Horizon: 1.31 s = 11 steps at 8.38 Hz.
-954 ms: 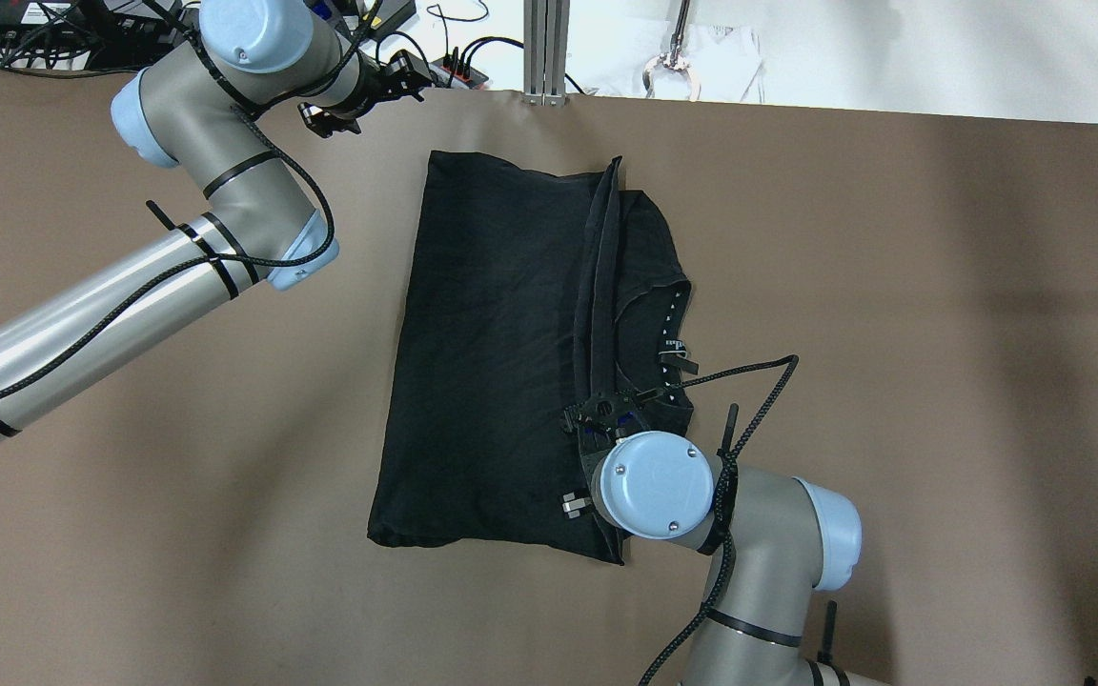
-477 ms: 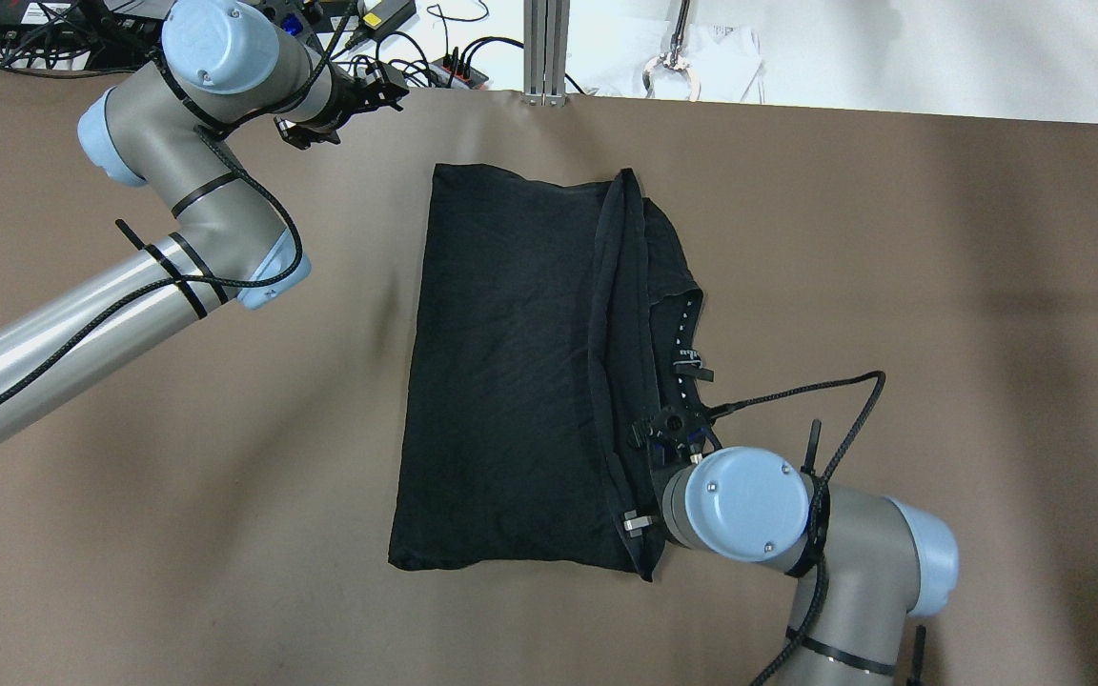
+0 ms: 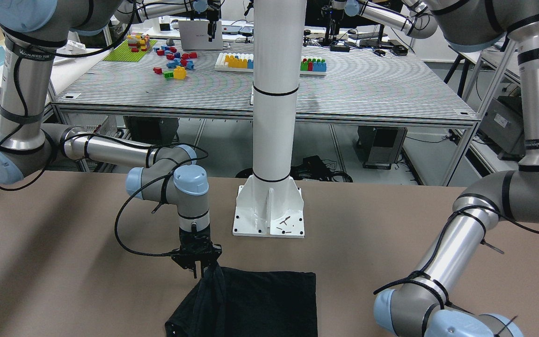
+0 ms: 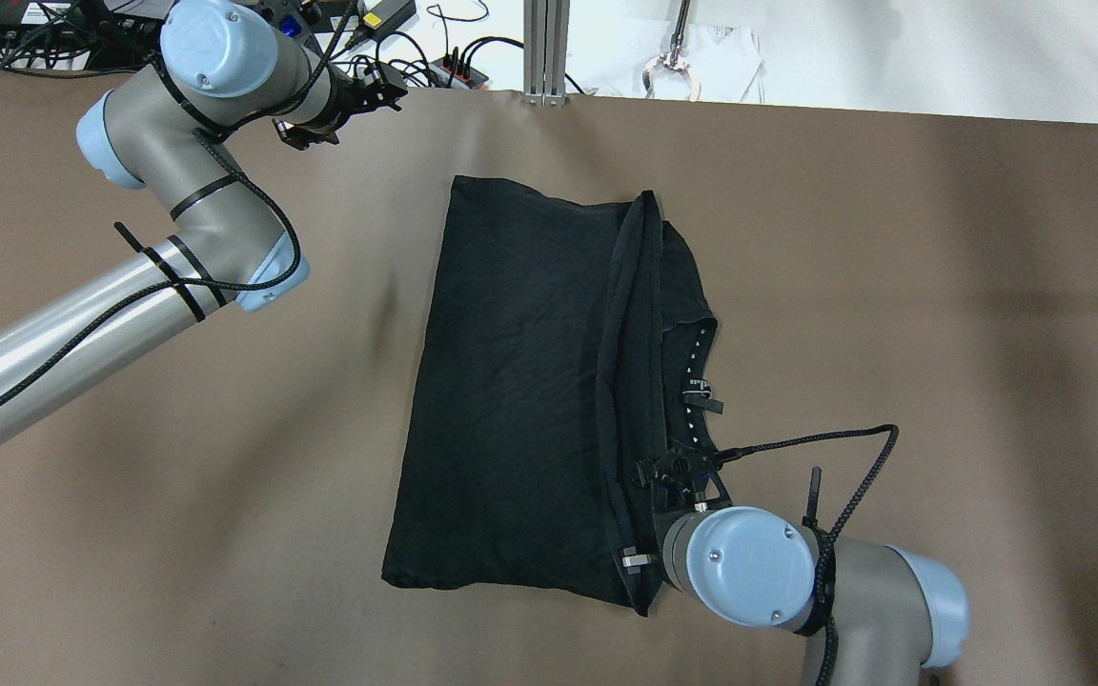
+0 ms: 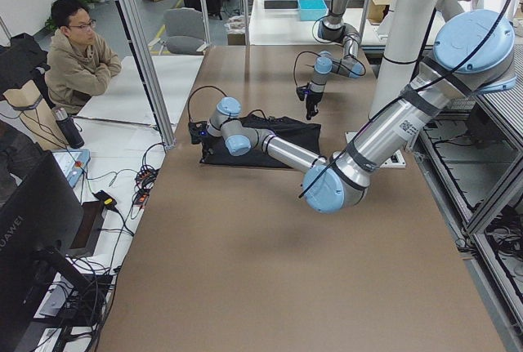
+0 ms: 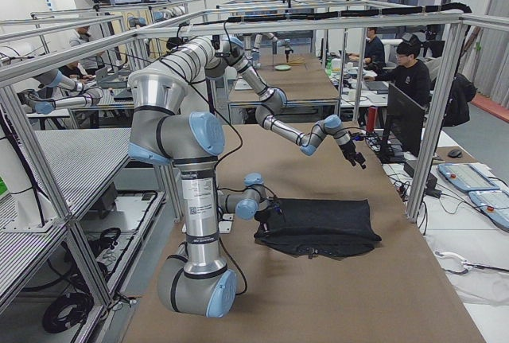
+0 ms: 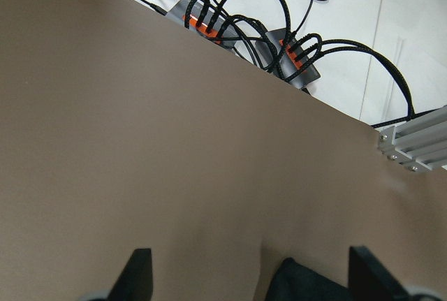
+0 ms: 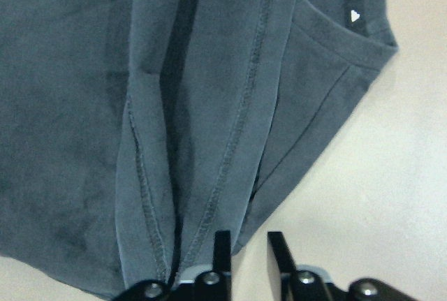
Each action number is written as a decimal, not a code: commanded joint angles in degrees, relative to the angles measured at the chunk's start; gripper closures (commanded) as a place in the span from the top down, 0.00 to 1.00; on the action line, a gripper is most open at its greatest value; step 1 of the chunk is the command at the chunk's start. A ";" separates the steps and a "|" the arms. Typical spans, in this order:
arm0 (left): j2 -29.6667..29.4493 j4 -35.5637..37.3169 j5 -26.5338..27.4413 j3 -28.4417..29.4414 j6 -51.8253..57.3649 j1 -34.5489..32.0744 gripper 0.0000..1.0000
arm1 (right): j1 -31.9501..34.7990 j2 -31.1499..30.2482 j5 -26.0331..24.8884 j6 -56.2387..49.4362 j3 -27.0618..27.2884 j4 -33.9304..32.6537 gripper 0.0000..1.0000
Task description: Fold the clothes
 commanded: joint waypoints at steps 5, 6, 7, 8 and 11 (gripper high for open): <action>0.58 -0.09 -0.07 0.19 0.01 0.16 1.00 | -0.99 13.45 -1.49 -5.14 -5.22 -14.98 0.43; 1.72 -0.26 -0.16 0.11 0.27 0.16 1.00 | -0.99 13.55 -1.94 -7.86 -6.38 -14.98 0.39; 2.25 -0.26 -0.51 -0.07 0.27 0.16 1.00 | -0.99 13.81 -2.03 -8.32 -7.09 -14.89 0.39; 2.26 -0.26 -0.60 -0.24 0.01 0.16 1.00 | -0.99 14.77 -2.03 -8.33 -8.22 -15.07 0.39; 2.87 -0.26 -0.78 -1.65 -0.08 0.16 1.00 | -3.19 15.40 -3.61 -8.33 -9.73 -15.07 0.40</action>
